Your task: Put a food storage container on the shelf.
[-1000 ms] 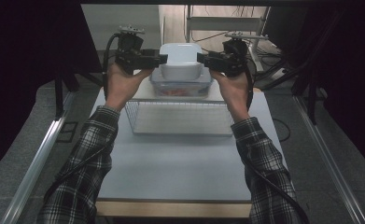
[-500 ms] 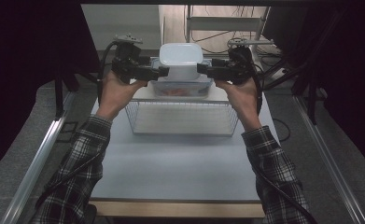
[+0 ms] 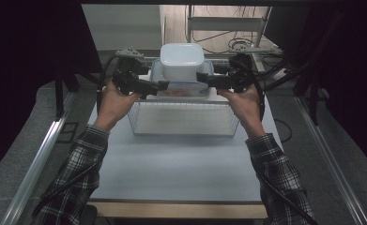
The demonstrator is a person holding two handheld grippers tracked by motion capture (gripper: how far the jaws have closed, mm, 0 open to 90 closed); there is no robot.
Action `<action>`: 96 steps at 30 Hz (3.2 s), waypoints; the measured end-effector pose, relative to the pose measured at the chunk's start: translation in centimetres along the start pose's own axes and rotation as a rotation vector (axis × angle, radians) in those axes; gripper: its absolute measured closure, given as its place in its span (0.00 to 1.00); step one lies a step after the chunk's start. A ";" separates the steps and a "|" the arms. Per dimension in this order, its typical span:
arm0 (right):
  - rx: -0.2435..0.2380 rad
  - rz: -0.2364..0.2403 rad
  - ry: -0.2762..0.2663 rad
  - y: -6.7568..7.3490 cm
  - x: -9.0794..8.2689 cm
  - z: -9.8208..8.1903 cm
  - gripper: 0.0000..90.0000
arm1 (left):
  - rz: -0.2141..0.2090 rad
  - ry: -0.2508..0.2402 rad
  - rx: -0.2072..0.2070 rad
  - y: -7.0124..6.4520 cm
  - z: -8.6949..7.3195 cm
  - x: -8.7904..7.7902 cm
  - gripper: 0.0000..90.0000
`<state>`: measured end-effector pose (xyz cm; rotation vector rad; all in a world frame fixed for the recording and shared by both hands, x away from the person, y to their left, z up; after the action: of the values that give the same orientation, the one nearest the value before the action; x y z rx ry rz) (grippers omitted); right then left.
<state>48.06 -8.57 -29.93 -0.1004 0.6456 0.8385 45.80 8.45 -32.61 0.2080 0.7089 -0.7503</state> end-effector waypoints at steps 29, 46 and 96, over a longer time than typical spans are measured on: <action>-0.064 0.021 0.049 1.0 0.7 -4.4 0.06 | 0.008 0.035 0.050 -1.2 -4.7 1.4 0.04; -0.106 0.015 0.093 1.6 1.1 -7.0 0.02 | -0.001 0.052 0.058 -1.8 -6.8 1.9 0.04; -0.145 0.001 0.148 2.4 3.0 -15.6 0.03 | 0.000 0.076 0.037 -4.2 -15.8 4.7 0.03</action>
<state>40.10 -10.07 -43.79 -0.2953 0.7227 0.8839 37.24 9.38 -47.33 0.2709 0.7671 -0.7592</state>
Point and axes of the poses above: each handheld gripper's, and its own axes: x roughly forward along the jaws, z roughly out of its top, y roughly to its left, the point moved 10 cm from there along x, roughly forward along the jaws, and after that the axes turned 13 degrees about y, right-handed, at the moved point
